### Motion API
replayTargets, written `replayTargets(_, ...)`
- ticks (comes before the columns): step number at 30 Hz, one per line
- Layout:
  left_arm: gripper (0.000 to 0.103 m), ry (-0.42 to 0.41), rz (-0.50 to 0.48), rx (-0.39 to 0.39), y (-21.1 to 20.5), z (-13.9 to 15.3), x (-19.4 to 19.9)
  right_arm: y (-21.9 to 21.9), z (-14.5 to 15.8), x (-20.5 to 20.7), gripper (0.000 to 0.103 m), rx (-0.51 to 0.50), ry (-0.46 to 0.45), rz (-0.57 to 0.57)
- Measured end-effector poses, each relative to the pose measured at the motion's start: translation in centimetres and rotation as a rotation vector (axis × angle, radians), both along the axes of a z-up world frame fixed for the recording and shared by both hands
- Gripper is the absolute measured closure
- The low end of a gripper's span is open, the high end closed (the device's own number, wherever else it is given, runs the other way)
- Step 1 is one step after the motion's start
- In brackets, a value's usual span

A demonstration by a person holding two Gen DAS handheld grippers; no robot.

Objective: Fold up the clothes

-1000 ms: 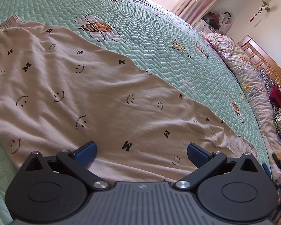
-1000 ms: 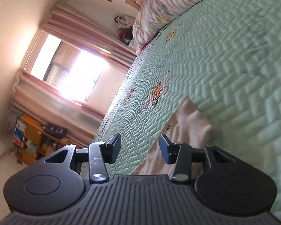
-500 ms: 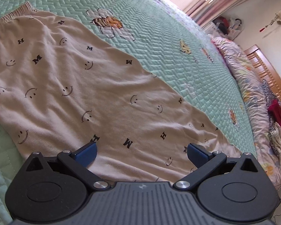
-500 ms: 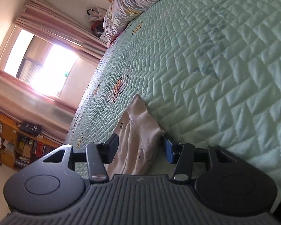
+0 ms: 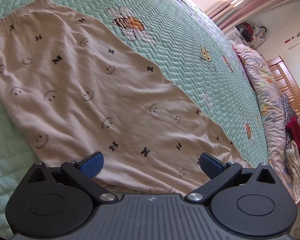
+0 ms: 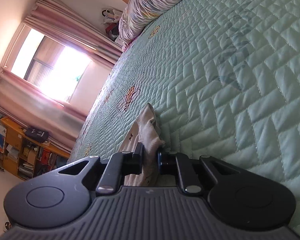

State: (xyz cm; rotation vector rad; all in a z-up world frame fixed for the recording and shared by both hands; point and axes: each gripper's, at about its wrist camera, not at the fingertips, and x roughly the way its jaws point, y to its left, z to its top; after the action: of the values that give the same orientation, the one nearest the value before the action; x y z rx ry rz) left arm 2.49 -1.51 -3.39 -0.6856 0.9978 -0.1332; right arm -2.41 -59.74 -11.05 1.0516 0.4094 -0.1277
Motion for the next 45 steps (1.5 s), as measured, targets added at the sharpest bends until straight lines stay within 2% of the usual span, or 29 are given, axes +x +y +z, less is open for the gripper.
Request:
replayTargets(5,0.001,-0.011,0.038,-0.021,2.3,0.6,-0.7,1.4,2.5,0.3,0.090,-0.099,-0.009,-0.015)
replayTargets(9,0.001,-0.048,0.067,-0.037,4.9,1.4,-1.6,5.2,7.6,1.2,0.090,-0.267,-0.088,0.042)
replayTargets(14,0.001,-0.092,0.110,-0.078,8.9,1.9,-3.4,13.8,14.1,3.5,0.090,-0.468,-0.195,0.190)
replayTargets(17,0.001,-0.110,0.133,-0.092,11.1,1.9,-4.5,20.8,15.5,5.2,0.090,-0.547,-0.241,0.342)
replayTargets(20,0.001,-0.122,0.156,-0.104,13.2,1.6,-5.5,28.7,14.6,7.1,0.090,-0.648,-0.243,0.494)
replayTargets(22,0.001,-0.125,0.169,-0.117,14.3,1.4,-5.9,33.7,12.5,8.1,0.090,-0.731,-0.214,0.600)
replayTargets(25,0.001,-0.126,0.181,-0.147,15.6,0.8,-6.2,40.1,8.4,8.4,0.090,-0.926,-0.141,0.727)
replayTargets(27,0.001,-0.126,0.172,-0.164,15.9,0.5,-6.1,42.2,6.3,8.4,0.090,-0.974,-0.079,0.783)
replayTargets(29,0.001,-0.127,0.158,-0.168,16.0,0.2,-5.9,42.9,5.6,7.6,0.088,-1.024,-0.078,0.784)
replayTargets(31,0.001,-0.126,0.150,-0.173,15.9,-0.1,-5.6,42.7,5.9,6.9,0.084,-1.007,-0.100,0.787)
replayTargets(33,0.001,-0.126,0.142,-0.178,15.8,-0.3,-5.3,42.3,6.5,7.0,0.065,-0.929,-0.126,0.827)
replayTargets(34,0.001,-0.126,0.141,-0.180,15.7,-0.3,-5.2,42.1,6.8,7.0,0.062,-0.890,-0.143,0.850)
replayTargets(36,0.001,-0.128,0.138,-0.183,15.6,-0.2,-5.1,41.7,7.3,6.4,0.061,-0.806,-0.180,0.896)
replayTargets(38,0.001,-0.128,0.136,-0.180,15.3,-0.1,-4.9,40.8,7.8,6.3,0.061,-0.672,-0.201,0.943)
replayTargets(42,0.001,-0.124,0.120,-0.172,14.4,-0.1,-4.5,37.9,9.0,6.3,0.061,-0.500,-0.196,0.838)
replayTargets(45,0.001,-0.118,0.091,-0.176,13.0,-0.2,-4.0,36.4,8.8,7.1,0.060,-0.374,-0.173,0.786)
